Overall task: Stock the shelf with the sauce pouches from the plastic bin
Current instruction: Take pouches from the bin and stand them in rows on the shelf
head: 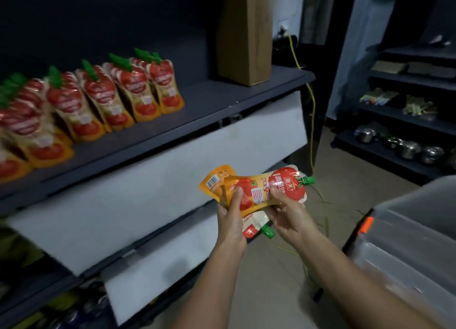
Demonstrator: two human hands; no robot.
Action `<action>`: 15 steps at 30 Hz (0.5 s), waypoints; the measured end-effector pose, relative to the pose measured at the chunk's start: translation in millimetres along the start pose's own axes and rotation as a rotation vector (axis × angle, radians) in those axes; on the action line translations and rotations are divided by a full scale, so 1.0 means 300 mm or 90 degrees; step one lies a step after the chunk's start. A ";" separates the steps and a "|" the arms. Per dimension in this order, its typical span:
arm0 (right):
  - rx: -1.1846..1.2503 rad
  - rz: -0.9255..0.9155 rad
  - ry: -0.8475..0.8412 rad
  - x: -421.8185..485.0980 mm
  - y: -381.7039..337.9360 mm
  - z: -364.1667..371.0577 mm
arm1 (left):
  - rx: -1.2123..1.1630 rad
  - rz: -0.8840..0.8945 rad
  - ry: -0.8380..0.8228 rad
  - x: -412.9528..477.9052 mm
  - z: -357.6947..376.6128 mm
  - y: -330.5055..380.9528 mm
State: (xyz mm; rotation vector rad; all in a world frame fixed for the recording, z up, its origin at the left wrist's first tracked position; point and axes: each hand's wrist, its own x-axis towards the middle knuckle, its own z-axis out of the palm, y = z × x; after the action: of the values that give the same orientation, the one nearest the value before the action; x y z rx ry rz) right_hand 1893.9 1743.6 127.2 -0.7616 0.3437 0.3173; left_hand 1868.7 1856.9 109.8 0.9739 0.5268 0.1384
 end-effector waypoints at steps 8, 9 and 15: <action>-0.233 -0.059 -0.153 0.111 0.146 0.477 | 0.154 0.107 0.063 0.041 -0.314 0.401; -0.254 -0.068 -0.170 0.126 0.159 0.546 | 0.160 0.107 0.075 0.053 -0.350 0.454; -0.343 -0.121 -0.260 0.232 0.282 0.903 | 0.197 0.133 0.146 0.129 -0.586 0.714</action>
State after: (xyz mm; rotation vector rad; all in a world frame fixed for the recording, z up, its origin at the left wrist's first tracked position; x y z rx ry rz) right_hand 1973.1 2005.7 229.1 -1.2211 -0.2125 0.3814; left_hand 1842.6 2123.2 191.9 1.3240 0.6676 0.3675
